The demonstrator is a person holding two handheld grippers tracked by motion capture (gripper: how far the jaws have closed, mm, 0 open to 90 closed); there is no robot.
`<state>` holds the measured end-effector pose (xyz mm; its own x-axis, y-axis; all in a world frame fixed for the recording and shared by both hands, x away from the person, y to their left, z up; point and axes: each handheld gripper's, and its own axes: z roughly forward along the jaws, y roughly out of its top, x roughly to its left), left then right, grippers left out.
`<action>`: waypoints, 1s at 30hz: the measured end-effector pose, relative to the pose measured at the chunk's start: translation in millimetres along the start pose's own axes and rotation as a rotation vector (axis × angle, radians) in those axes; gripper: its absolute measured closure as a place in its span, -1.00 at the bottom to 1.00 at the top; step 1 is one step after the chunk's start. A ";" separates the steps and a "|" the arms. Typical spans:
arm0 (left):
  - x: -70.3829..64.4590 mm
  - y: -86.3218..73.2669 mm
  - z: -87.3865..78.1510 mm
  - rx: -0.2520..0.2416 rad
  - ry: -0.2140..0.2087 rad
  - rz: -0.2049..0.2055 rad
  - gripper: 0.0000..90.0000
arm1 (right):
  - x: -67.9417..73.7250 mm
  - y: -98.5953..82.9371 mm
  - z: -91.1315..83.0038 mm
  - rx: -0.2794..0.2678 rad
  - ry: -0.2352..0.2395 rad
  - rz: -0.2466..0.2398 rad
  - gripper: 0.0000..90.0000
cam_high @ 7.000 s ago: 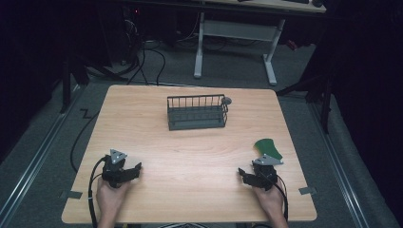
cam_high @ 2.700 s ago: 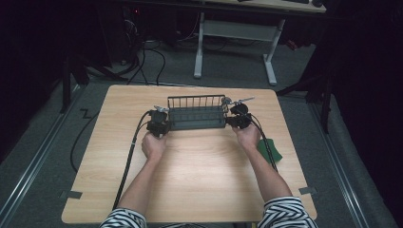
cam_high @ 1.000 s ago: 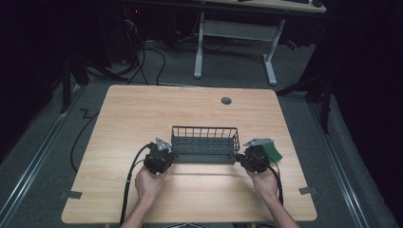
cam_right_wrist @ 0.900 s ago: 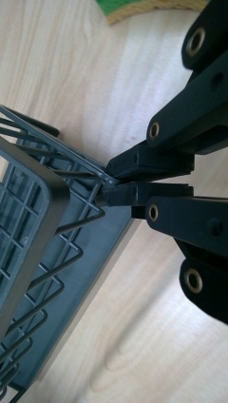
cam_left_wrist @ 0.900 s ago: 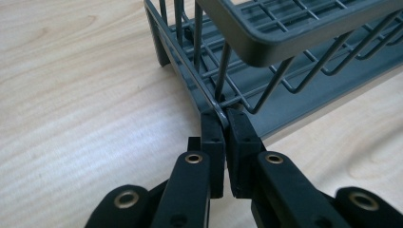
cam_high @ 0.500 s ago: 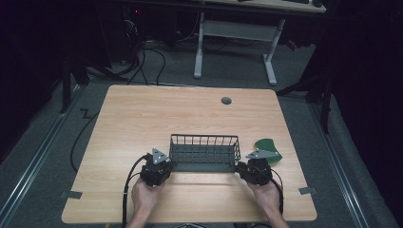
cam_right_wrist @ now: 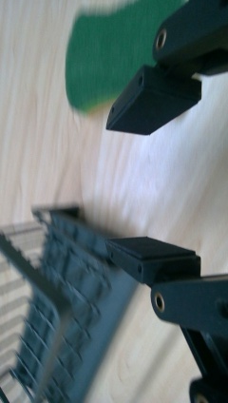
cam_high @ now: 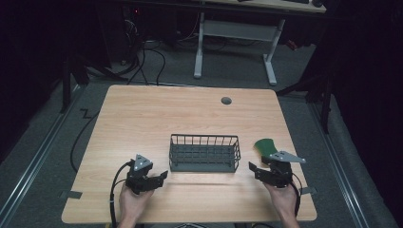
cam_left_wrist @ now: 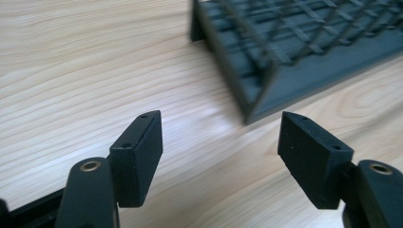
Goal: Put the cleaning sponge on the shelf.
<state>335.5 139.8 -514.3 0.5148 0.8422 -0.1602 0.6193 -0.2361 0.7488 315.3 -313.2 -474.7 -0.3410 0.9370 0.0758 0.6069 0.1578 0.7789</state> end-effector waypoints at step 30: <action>61.3 -8.8 8.7 0.013 0.243 -0.016 -0.38 | -68.5 19.0 59.5 0.139 -0.177 0.049 -0.50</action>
<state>366.7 189.3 -536.3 0.3476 0.9376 -0.0113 0.6345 -0.2263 0.7391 392.9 -355.8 -502.1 -0.1844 0.9828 -0.0083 0.7168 0.1402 0.6830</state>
